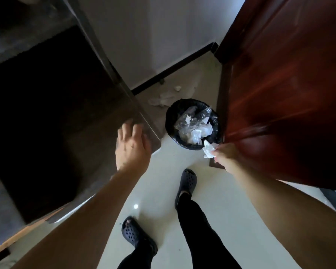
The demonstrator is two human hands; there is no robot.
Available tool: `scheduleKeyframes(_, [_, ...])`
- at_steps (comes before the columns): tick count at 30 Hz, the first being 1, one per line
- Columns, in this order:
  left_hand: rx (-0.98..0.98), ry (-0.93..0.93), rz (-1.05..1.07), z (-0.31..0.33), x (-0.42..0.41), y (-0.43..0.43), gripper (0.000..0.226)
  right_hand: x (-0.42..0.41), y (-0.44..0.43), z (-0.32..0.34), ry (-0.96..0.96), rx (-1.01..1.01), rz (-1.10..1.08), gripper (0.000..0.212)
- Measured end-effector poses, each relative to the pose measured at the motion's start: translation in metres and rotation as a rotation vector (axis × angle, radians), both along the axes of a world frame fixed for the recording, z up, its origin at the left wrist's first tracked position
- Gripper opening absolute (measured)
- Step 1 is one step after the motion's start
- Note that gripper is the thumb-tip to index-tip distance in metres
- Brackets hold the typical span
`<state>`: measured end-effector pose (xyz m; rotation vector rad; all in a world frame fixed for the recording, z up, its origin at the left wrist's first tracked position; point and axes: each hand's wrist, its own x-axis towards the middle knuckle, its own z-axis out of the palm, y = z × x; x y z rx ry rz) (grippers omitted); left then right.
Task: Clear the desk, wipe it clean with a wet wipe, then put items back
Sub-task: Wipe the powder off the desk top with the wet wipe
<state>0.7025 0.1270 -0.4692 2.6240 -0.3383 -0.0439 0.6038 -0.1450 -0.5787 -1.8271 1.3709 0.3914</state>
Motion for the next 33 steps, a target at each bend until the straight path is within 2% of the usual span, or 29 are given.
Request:
scheduleKeyframes(3, [0.024,0.036,0.147,-0.035,0.024,-0.028,0.044,0.035,-0.021,-0.028,0.078,-0.036,0.163,0.015])
scheduleKeyframes(7, [0.092,-0.023,0.241,-0.067,0.024,-0.047,0.04,0.068,-0.046,-0.084,0.125,-0.08,0.36,0.012])
scheduleKeyframes(10, [0.121,-0.052,0.26,-0.075,0.019,-0.053,0.041,0.081,-0.059,-0.127,0.153,-0.041,0.491,0.015])
scheduleKeyframes(16, [0.167,-0.082,0.254,-0.078,0.019,-0.055,0.042,0.097,-0.061,-0.162,0.145,-0.045,0.496,0.021])
scheduleKeyframes(23, [0.212,-0.012,0.222,-0.067,0.021,-0.055,0.04,0.091,-0.062,-0.119,0.146,-0.009,0.537,0.022])
scheduleKeyframes(28, [0.218,0.274,0.193,-0.018,0.025,-0.058,0.033,0.088,-0.045,-0.058,0.193,0.044,0.586,0.028])
scheduleKeyframes(30, [0.16,0.406,0.192,0.011,0.019,-0.054,0.023,0.087,-0.033,-0.028,0.174,0.065,0.602,0.033])
scheduleKeyframes(33, [0.144,0.52,0.201,0.055,0.002,-0.04,0.024,0.084,-0.01,0.02,0.121,0.08,0.639,0.035])
